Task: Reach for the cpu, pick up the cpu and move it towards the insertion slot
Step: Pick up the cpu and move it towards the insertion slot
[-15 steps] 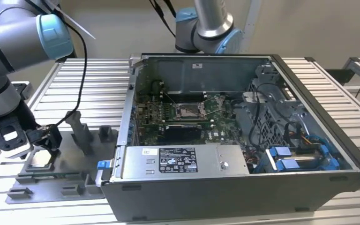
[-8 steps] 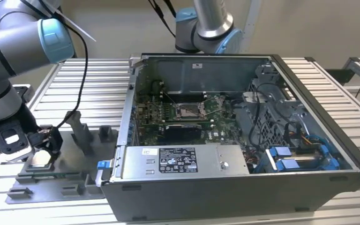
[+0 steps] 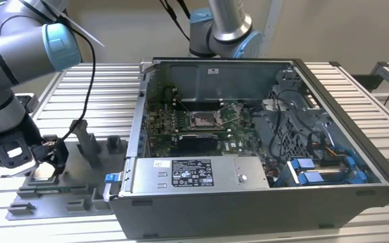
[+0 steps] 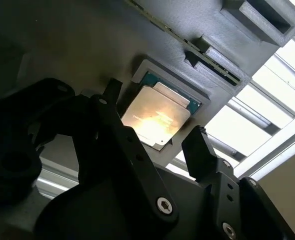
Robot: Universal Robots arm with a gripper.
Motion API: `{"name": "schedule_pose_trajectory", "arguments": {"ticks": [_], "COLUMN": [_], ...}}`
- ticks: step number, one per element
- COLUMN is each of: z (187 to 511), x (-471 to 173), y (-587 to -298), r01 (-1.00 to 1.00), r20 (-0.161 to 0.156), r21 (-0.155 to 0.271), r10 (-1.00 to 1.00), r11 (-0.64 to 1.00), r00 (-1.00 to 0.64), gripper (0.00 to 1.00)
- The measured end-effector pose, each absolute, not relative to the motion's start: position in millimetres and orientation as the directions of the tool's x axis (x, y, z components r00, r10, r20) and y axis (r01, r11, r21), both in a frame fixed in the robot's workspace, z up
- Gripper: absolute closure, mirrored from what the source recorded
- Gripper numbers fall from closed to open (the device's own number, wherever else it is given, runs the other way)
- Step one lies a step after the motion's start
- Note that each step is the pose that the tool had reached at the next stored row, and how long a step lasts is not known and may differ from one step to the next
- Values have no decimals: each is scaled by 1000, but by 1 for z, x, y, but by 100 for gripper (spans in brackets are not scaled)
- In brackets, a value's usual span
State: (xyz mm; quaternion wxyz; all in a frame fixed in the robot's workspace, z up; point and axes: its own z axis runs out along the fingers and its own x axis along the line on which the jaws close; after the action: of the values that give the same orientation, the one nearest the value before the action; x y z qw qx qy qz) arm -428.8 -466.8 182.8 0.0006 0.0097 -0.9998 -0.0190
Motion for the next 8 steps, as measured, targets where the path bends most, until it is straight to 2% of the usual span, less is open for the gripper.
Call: {"name": "schedule_pose_trajectory", "arguments": {"ticks": [3,4,8], "z": [183,183,183], "x": [-429,-429,-429], "y": [-467,-467,-467], "r01": [-19,-19,-19], "r20": [1,0,1], "r21": [38,38,38], "r10": [-19,-19,-19], "r11": [999,999,999], "r00": [-1000,-1000,-1000], "gripper": [0,100,100]}}
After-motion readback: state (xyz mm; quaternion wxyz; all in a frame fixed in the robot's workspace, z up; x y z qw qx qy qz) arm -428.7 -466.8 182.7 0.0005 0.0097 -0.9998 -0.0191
